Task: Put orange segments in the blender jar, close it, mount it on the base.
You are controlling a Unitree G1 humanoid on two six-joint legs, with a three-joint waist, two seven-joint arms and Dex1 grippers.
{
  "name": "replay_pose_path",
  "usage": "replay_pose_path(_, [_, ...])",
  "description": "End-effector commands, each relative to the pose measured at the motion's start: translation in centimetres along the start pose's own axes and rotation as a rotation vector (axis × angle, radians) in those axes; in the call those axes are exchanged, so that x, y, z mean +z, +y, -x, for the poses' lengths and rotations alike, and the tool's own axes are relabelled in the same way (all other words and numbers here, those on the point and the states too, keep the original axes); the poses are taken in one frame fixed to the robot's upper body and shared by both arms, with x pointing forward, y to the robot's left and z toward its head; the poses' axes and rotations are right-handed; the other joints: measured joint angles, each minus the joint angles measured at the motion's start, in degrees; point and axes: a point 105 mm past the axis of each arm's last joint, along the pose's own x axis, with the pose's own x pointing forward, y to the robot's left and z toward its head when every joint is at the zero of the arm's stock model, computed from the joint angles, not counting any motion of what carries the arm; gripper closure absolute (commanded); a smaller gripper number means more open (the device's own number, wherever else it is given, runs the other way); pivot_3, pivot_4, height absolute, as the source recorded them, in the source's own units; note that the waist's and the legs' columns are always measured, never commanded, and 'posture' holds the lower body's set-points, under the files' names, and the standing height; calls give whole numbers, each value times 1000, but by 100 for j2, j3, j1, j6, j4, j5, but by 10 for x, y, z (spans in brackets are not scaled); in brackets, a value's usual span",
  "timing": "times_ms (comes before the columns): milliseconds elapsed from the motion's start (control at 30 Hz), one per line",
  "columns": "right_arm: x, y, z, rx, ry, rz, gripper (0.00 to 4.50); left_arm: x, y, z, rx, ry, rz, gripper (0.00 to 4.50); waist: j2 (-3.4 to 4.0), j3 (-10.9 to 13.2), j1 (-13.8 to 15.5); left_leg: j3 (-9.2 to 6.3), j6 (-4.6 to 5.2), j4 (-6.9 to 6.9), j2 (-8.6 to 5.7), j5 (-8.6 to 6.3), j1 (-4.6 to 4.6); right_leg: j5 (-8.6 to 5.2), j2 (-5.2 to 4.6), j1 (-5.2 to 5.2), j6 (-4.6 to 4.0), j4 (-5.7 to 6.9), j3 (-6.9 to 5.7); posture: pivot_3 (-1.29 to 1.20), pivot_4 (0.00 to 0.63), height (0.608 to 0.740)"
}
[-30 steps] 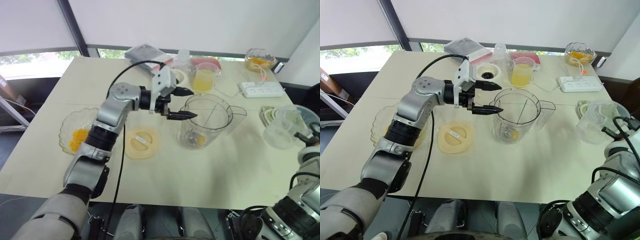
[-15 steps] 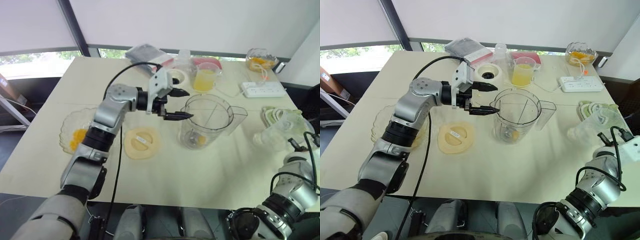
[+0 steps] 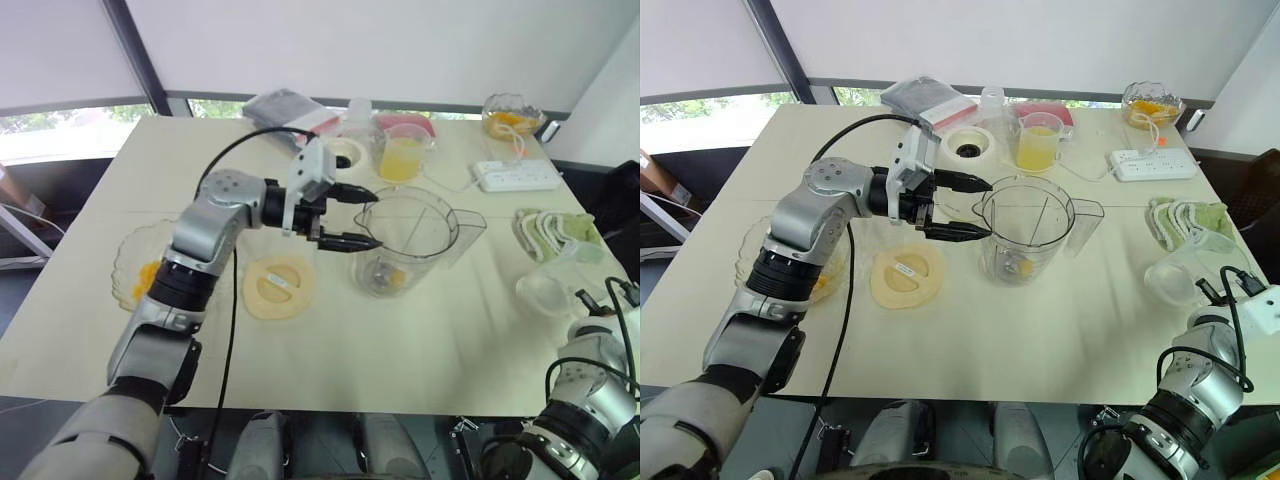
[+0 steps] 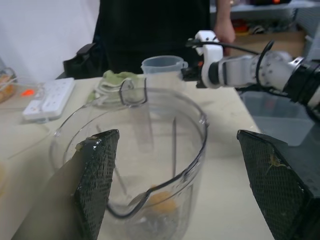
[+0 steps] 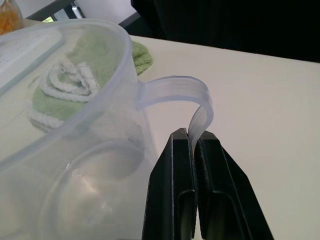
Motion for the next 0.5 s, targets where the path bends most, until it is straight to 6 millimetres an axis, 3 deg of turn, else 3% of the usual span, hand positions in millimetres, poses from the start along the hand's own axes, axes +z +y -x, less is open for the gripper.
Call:
replay_pose_path(33, [10,-2,-1,11,-31,11,4442,15,2,5,24,-31,-42,567,0,0,0,0,0,0,0,0,0,0,0,0,0,0,0,0,150,740])
replay_pose_path(267, [18,9,2,71,-88,155,4442,15,4,3,34,-31,-48,567,0,0,0,1,0,0,0,0,0,0,0,0,0,-1,1,0,150,740])
replay_pose_path(500, [15,14,3,90,-77,149,4442,14,5,1,37,-30,-56,567,0,0,-1,1,0,0,0,0,0,-1,1,0,-1,-1,2,0,150,740])
